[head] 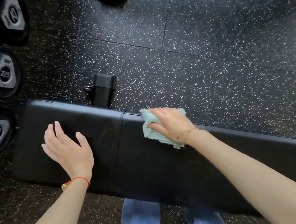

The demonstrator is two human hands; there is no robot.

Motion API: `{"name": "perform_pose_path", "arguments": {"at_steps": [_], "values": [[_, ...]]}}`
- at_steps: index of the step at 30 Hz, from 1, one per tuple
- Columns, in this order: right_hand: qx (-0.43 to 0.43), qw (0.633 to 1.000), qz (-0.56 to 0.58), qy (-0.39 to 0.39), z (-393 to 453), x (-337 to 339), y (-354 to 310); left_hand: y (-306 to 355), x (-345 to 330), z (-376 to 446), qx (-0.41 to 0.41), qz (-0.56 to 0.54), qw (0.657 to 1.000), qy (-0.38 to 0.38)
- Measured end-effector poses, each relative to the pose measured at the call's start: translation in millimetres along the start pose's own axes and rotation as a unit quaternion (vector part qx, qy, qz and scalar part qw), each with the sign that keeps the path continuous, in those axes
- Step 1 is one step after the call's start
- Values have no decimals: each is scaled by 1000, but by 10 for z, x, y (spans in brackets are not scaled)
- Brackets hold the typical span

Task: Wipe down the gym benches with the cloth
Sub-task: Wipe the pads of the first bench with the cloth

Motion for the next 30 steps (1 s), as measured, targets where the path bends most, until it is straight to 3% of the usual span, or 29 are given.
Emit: {"name": "perform_pose_path", "arguments": {"at_steps": [5, 8, 12, 17, 26, 30], "values": [[86, 996, -21, 16, 1507, -308, -1603, -404, 24, 257, 48, 5, 999, -10], [104, 994, -38, 0, 2010, -418, -2112, -402, 12, 271, 47, 8, 999, -19], [105, 994, 22, -1, 1647, -310, -1697, -386, 32, 291, 47, 7, 998, -35], [83, 996, 9, -20, 929, -149, -957, -364, 26, 292, 50, 31, 997, -58], [149, 987, -54, -16, 2408, -404, -2591, -387, -15, 280, 42, 73, 994, -68], [137, 990, 7, -24, 1997, -286, -2109, -354, 15, 276, 32, 58, 996, -54]]}}
Point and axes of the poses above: each hand's wrist, its own z-axis towards the middle knuckle, its own x-axis out of the back of the hand, y = z × x, the point moved 5 cm from there along z, towards the middle knuckle, and after that the axes turned 1 degree about -z, right-handed, at the moved point
